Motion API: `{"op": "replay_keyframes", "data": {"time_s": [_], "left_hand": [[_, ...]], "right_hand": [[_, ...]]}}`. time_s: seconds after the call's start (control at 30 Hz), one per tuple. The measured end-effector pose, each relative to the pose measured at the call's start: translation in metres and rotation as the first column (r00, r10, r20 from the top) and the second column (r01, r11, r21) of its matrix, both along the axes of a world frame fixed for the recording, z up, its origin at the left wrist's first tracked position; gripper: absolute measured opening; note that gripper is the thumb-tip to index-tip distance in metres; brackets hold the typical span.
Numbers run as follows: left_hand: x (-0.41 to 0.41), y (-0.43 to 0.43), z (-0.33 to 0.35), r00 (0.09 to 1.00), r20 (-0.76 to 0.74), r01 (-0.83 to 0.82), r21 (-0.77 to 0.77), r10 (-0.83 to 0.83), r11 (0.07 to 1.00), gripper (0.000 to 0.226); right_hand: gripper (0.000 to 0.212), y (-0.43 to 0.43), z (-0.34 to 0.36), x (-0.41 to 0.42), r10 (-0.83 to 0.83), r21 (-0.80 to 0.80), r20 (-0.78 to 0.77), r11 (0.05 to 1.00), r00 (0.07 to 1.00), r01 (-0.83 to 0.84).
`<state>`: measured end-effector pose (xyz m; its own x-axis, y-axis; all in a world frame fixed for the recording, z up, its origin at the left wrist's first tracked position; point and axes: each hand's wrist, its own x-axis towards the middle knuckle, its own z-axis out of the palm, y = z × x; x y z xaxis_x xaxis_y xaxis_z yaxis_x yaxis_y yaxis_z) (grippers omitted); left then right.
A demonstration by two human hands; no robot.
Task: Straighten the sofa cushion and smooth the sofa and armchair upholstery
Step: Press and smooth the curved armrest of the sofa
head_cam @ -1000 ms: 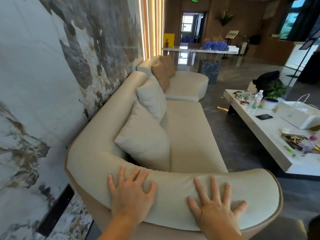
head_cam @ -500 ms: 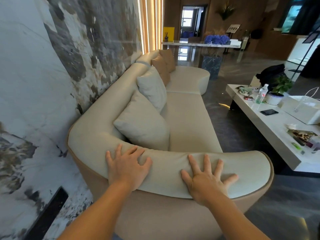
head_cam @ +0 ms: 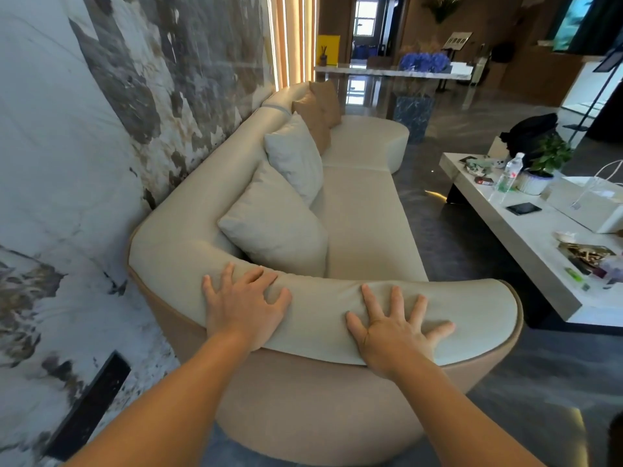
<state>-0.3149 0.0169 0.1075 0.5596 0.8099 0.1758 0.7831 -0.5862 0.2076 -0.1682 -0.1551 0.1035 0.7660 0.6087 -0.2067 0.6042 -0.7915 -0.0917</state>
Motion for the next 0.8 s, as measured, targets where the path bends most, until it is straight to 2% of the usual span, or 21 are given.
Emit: {"op": "replay_keyframes", "data": {"time_s": [0.1, 0.17, 0.23, 0.3, 0.4, 0.47, 0.5, 0.57, 0.6, 0.63, 0.67, 0.73, 0.77, 0.8], "left_hand": [[-0.003, -0.001, 0.001, 0.997, -0.065, 0.041, 0.021, -0.040, 0.999, 0.064], [-0.004, -0.003, 0.001, 0.995, -0.078, 0.061, 0.030, -0.058, 0.998, 0.065], [-0.008, -0.003, 0.000, 0.997, -0.037, 0.064, 0.035, -0.063, 0.997, 0.062], [-0.005, -0.001, 0.006, 0.997, -0.041, 0.066, -0.020, -0.066, 0.998, 0.059], [-0.006, -0.001, 0.013, 0.993, -0.066, 0.099, -0.030, -0.101, 0.995, 0.056], [-0.010, 0.010, 0.022, 0.970, -0.144, 0.195, -0.004, -0.194, 0.981, 0.055], [-0.011, 0.017, 0.028, 0.947, -0.191, 0.258, -0.020, -0.257, 0.966, 0.056], [-0.004, 0.029, 0.036, 0.894, -0.241, 0.373, -0.063, -0.377, 0.926, 0.056], [0.002, 0.033, 0.040, 0.877, -0.251, 0.402, -0.083, -0.410, 0.912, 0.056], [0.009, 0.035, 0.042, 0.873, -0.239, 0.407, -0.121, -0.425, 0.905, 0.056], [0.016, 0.035, 0.040, 0.876, -0.213, 0.404, -0.166, -0.433, 0.900, 0.056], [0.026, 0.036, 0.028, 0.864, -0.184, 0.430, -0.214, -0.468, 0.877, 0.061], [0.029, 0.038, 0.022, 0.850, -0.195, 0.447, -0.229, -0.490, 0.865, 0.065], [0.030, 0.041, 0.020, 0.837, -0.201, 0.459, -0.247, -0.508, 0.854, 0.068]], "right_hand": [[0.071, -0.005, 0.008, 0.013, 0.075, -0.007, 0.029, 0.997, 0.997, -0.074], [0.076, -0.013, 0.011, 0.028, 0.124, 0.047, 0.076, 0.991, 0.989, -0.128], [0.073, -0.015, 0.011, 0.038, 0.156, 0.126, 0.162, 0.976, 0.974, -0.177], [0.066, -0.018, 0.010, 0.045, 0.170, 0.121, 0.187, 0.973, 0.968, -0.194], [0.050, -0.019, 0.013, 0.057, 0.141, 0.155, 0.115, 0.975, 0.983, -0.158], [0.044, -0.013, 0.021, 0.066, 0.066, 0.269, 0.081, 0.959, 0.995, -0.086], [0.041, -0.012, 0.024, 0.075, 0.007, 0.271, 0.085, 0.962, 0.996, -0.030], [0.044, -0.014, 0.029, 0.100, -0.087, 0.148, 0.038, 0.986, 0.996, 0.080], [0.052, -0.018, 0.028, 0.116, -0.060, -0.018, -0.004, 0.998, 0.998, 0.060], [0.060, -0.025, 0.021, 0.131, 0.028, -0.170, -0.025, 0.985, 0.999, -0.032], [0.062, -0.031, 0.010, 0.148, 0.147, -0.254, -0.038, 0.955, 0.988, -0.151], [0.066, -0.032, -0.010, 0.170, 0.252, -0.174, -0.080, 0.949, 0.964, -0.262], [0.058, -0.035, -0.027, 0.177, 0.230, 0.001, -0.073, 0.973, 0.970, -0.231], [0.044, -0.036, -0.031, 0.176, 0.158, 0.122, -0.156, 0.983, 0.975, -0.140]]}}
